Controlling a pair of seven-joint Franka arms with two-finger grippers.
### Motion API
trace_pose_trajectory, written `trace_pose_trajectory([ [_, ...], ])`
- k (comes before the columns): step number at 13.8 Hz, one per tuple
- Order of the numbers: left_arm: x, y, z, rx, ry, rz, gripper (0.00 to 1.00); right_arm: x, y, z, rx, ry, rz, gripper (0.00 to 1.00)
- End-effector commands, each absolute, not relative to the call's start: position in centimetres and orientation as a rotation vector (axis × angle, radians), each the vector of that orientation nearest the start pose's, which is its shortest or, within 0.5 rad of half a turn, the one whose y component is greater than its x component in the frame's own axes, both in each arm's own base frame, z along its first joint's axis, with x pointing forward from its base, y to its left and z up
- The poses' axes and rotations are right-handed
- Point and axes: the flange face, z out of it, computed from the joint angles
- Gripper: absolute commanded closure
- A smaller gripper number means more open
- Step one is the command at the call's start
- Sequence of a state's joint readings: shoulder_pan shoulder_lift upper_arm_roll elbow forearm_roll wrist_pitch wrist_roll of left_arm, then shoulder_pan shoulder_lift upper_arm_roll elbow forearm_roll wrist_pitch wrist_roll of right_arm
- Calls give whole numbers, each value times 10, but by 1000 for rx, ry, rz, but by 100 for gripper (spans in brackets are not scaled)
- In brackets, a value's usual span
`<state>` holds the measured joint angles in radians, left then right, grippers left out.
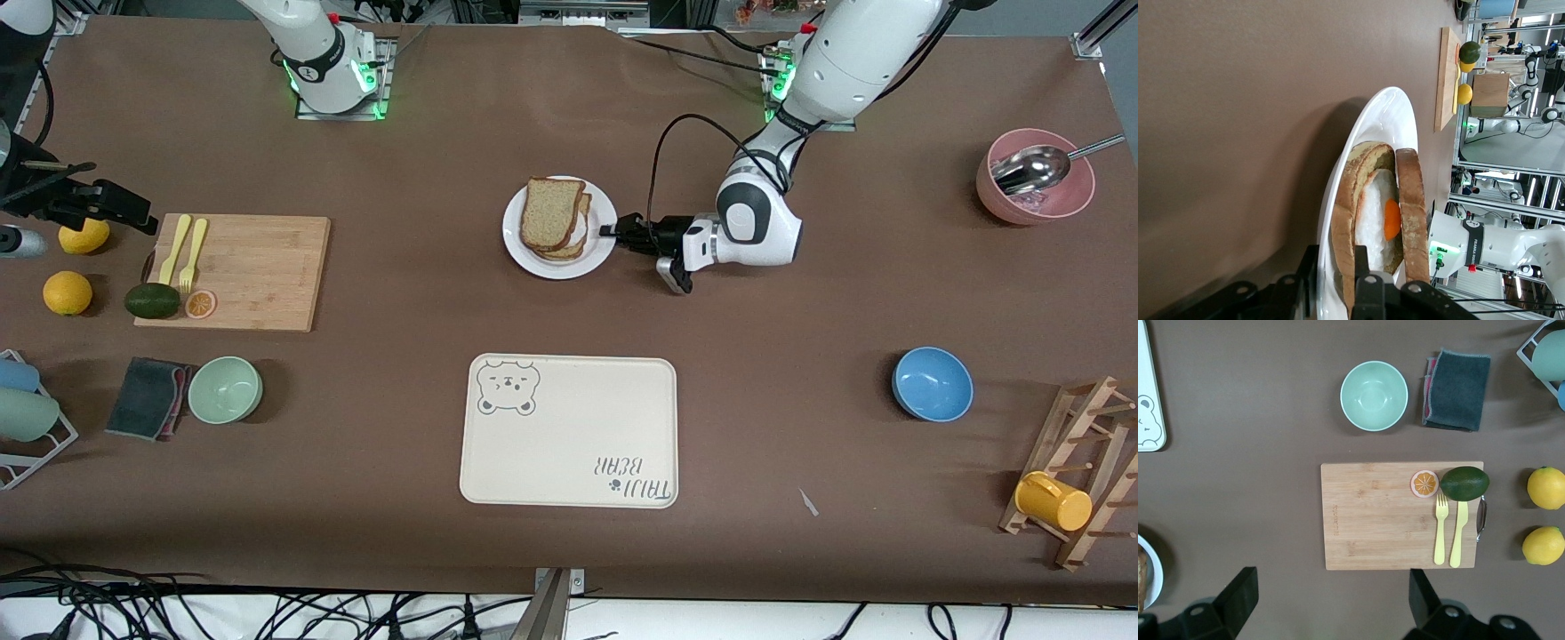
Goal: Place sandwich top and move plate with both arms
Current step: 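Close the left gripper on the plate rim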
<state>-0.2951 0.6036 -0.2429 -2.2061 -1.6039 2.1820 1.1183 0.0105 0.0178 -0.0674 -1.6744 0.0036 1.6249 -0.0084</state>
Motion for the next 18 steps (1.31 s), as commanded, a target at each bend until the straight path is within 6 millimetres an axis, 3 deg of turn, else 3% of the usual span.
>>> trace_pose_trajectory([
  [1, 404, -303, 91, 1990, -177, -181, 77, 558, -32, 573, -3116, 67, 109, 0],
  [6, 405, -303, 90, 1991, -177, -180, 78, 558, -32, 573, -3116, 67, 109, 0],
  [14, 405, -303, 92, 1991, -180, -179, 100, 558, -32, 573, -3116, 67, 109, 0],
  [18, 411, -300, 97, 1990, -170, -173, 100, 558, -32, 573, -3116, 67, 106, 0],
])
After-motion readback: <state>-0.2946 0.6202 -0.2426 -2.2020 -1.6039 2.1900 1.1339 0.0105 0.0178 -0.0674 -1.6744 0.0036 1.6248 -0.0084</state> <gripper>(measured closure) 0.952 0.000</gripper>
